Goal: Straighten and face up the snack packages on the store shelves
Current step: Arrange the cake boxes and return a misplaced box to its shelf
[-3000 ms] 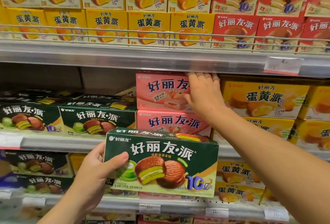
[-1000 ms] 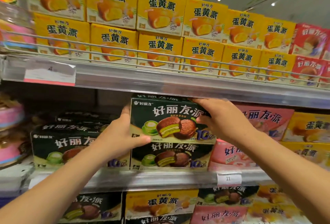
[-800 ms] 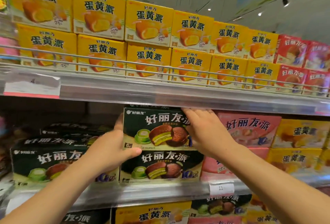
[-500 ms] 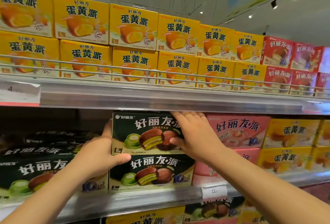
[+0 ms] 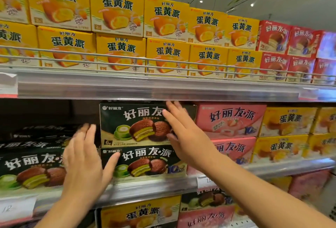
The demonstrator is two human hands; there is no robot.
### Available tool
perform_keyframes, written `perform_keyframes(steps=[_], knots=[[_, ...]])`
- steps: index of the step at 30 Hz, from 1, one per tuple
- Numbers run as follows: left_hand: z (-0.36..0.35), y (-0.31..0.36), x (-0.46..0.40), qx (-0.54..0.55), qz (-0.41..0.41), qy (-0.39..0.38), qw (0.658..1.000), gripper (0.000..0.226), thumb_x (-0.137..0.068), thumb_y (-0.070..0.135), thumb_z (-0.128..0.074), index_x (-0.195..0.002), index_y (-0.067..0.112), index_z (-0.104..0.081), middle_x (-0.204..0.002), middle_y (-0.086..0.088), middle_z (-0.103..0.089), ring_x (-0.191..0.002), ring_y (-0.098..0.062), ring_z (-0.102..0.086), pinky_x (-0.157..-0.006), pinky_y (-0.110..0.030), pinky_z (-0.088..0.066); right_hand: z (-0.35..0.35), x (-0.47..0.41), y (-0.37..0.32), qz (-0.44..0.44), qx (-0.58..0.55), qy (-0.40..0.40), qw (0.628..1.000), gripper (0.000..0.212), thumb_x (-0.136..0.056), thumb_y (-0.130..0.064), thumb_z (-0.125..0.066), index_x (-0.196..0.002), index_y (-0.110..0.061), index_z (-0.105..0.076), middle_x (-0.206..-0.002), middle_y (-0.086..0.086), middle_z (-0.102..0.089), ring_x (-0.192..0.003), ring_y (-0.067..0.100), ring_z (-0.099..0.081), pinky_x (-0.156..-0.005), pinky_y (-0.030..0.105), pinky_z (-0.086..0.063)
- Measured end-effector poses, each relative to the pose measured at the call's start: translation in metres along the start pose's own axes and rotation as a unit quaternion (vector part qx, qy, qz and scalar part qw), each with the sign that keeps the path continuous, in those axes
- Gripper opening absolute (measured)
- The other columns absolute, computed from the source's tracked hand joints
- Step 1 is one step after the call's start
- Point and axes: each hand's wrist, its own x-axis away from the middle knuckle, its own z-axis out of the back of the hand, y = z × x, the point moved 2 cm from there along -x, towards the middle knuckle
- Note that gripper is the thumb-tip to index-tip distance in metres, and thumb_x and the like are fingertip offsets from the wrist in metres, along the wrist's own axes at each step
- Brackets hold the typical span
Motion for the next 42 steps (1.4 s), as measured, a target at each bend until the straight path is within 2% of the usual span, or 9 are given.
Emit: perform_keyframes(steps=[2,5,7,11,21,26,30,34,42], knots=[[-0.014,0.003,0.046,0.021,-0.122,0.031,0.992,0.07,-0.08,0.041,-0.057,-0.136,0.004,-0.037,-0.142,-0.026,-0.036,-0.131,-0.042,-0.036,-0.114,-0.052,-0.018,-0.014,0.033,-0.002,0.003,-0.032,0.004,0.999,0.065,-0.083,0.001,-0.066,-0.143,-0.001,-0.041,-0.156,0.017,-0.029,-0.148,0.031,-0.018,-0.119,0.045,-0.018],[-0.042,0.002,0.11,0.011,-0.239,-0.074,0.968,0.044,-0.094,0.043,-0.039,-0.127,0.014,-0.047,-0.139,-0.016,-0.041,-0.128,-0.036,-0.04,-0.117,-0.045,-0.013,-0.045,0.093,-0.005,-0.026,-0.058,-0.028,0.998,0.06,-0.084,-0.004,-0.065,-0.14,-0.004,-0.046,-0.156,0.014,-0.03,-0.148,0.03,-0.019,-0.117,0.052,-0.023],[-0.053,0.0,0.134,-0.021,-0.233,-0.136,0.963,0.046,-0.098,0.041,-0.025,-0.129,0.015,-0.047,-0.141,-0.015,-0.04,-0.129,-0.035,-0.039,-0.116,-0.044,-0.011,-0.065,0.126,-0.005,-0.064,-0.059,-0.058,0.995,0.055,-0.087,-0.009,-0.064,-0.14,-0.005,-0.048,-0.157,0.013,-0.028,-0.148,0.03,-0.019,-0.113,0.058,-0.028],[-0.067,-0.004,0.148,-0.084,-0.223,-0.158,0.958,0.063,-0.08,0.035,-0.046,-0.138,0.01,-0.042,-0.148,-0.018,-0.035,-0.138,-0.038,-0.029,-0.117,-0.05,-0.01,-0.095,0.16,-0.004,-0.09,0.002,-0.1,0.991,0.067,-0.084,-0.017,-0.066,-0.145,-0.007,-0.04,-0.161,0.013,-0.016,-0.149,0.032,-0.009,-0.112,0.061,-0.027],[-0.077,-0.007,0.197,-0.106,-0.249,-0.203,0.941,0.074,-0.08,0.037,-0.044,-0.147,0.009,-0.03,-0.158,-0.015,-0.021,-0.149,-0.033,-0.007,-0.12,-0.051,-0.003,-0.12,0.169,-0.003,-0.119,0.011,-0.079,0.99,0.084,-0.068,-0.009,-0.065,-0.145,-0.008,-0.033,-0.159,0.013,-0.016,-0.149,0.032,-0.006,-0.12,0.049,-0.003],[-0.079,-0.013,0.192,-0.133,-0.12,-0.197,0.964,0.067,-0.085,0.036,-0.043,-0.142,0.001,-0.037,-0.15,-0.022,-0.032,-0.141,-0.039,-0.024,-0.117,-0.053,-0.008,-0.123,0.167,-0.004,-0.128,0.014,-0.064,0.99,0.091,-0.06,-0.005,-0.071,-0.143,-0.008,-0.034,-0.157,0.014,-0.018,-0.147,0.032,-0.008,-0.119,0.048,-0.004],[-0.08,-0.016,0.152,-0.206,-0.023,-0.214,0.955,0.056,-0.068,0.034,-0.084,-0.107,-0.002,-0.066,-0.11,-0.03,-0.061,-0.108,-0.048,-0.055,-0.102,-0.065,-0.031,-0.126,0.168,-0.005,-0.135,0.018,-0.056,0.989,0.094,-0.057,-0.003,-0.074,-0.142,-0.008,-0.035,-0.157,0.014,-0.019,-0.147,0.034,-0.01,-0.119,0.049,-0.005],[-0.081,-0.018,0.15,-0.197,-0.041,-0.21,0.957,0.044,-0.057,0.026,-0.092,-0.085,0.004,-0.067,-0.093,-0.025,-0.066,-0.096,-0.045,-0.062,-0.1,-0.063,-0.036,-0.13,0.169,-0.003,-0.132,0.018,-0.045,0.99,0.094,-0.056,-0.003,-0.074,-0.142,-0.008,-0.036,-0.158,0.011,-0.018,-0.149,0.031,-0.008,-0.121,0.046,-0.001],[-0.068,-0.029,0.162,-0.081,-0.129,-0.187,0.97,0.065,-0.044,0.02,-0.095,-0.097,0.008,-0.06,-0.107,-0.02,-0.057,-0.105,-0.038,-0.046,-0.101,-0.053,-0.029,-0.135,0.171,0.0,-0.143,-0.006,-0.022,0.989,0.084,-0.063,-0.002,-0.068,-0.14,-0.011,-0.038,-0.159,0.007,-0.016,-0.149,0.025,-0.004,-0.121,0.044,0.001]])
